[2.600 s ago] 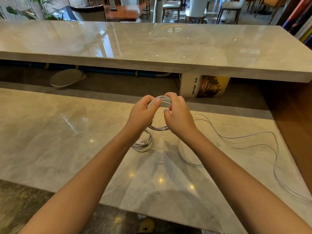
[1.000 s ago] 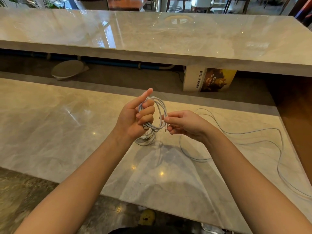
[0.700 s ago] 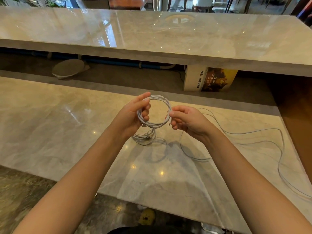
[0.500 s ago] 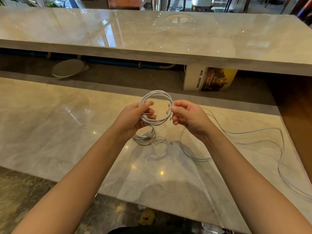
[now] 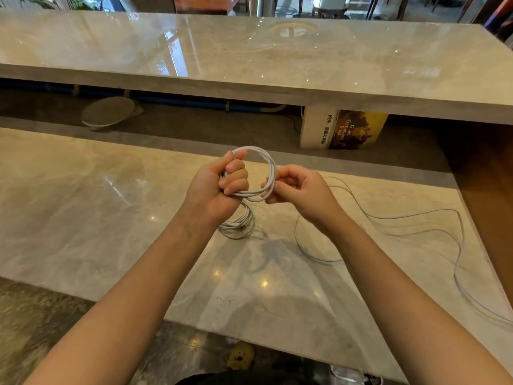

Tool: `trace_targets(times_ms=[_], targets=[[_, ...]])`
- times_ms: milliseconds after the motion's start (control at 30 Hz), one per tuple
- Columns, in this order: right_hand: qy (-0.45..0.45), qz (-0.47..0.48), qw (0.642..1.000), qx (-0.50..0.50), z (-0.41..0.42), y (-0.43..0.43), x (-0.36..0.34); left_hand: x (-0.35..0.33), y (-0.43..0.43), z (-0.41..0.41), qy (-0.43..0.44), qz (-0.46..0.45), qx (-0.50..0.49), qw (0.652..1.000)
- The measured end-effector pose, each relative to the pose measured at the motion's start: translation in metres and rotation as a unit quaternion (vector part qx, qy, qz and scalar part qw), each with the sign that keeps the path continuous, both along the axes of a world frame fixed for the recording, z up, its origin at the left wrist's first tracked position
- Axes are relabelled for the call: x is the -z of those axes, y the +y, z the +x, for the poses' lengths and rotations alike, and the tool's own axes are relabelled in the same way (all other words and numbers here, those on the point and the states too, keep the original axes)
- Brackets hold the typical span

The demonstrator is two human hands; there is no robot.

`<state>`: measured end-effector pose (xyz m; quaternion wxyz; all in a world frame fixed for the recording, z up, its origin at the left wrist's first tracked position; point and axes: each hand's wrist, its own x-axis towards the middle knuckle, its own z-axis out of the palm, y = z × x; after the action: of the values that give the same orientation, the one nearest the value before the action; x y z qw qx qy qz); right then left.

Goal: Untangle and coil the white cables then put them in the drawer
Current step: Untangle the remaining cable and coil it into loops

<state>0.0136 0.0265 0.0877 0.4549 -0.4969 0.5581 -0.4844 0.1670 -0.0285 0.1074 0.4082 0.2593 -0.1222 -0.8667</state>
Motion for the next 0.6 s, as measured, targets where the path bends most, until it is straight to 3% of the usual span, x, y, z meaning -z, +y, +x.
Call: trace_targets(times_ms=[100,267,333,467,600], targets=[[-0.169,0.054,0.984,0.022,0.0043,-0.0006,-0.0069,0.0011,0.0001,-0.0002,-0.149,-0.101,-0.018,0.984],[-0.139,0.075,0.986,0.054,0.0122,0.0007,-0.0088,0.0006,0.0069,-0.0051,-0.393,-0.263,0.007,0.881],[-0.197,0.092,0.974,0.057,0.0112,-0.0010,-0.0098,0.0001,0.0065,-0.0039,-0.432,-0.272,0.007,0.860],[-0.337,0.142,0.931,0.021,0.0057,0.0008,-0.0108,-0.0021,0.0015,0.0024,-0.455,-0.258,0.015,0.852],[-0.418,0.151,0.896,0.003,0.0070,0.0025,-0.0073,0.0023,0.0022,0.0011,-0.481,-0.293,-0.001,0.827]])
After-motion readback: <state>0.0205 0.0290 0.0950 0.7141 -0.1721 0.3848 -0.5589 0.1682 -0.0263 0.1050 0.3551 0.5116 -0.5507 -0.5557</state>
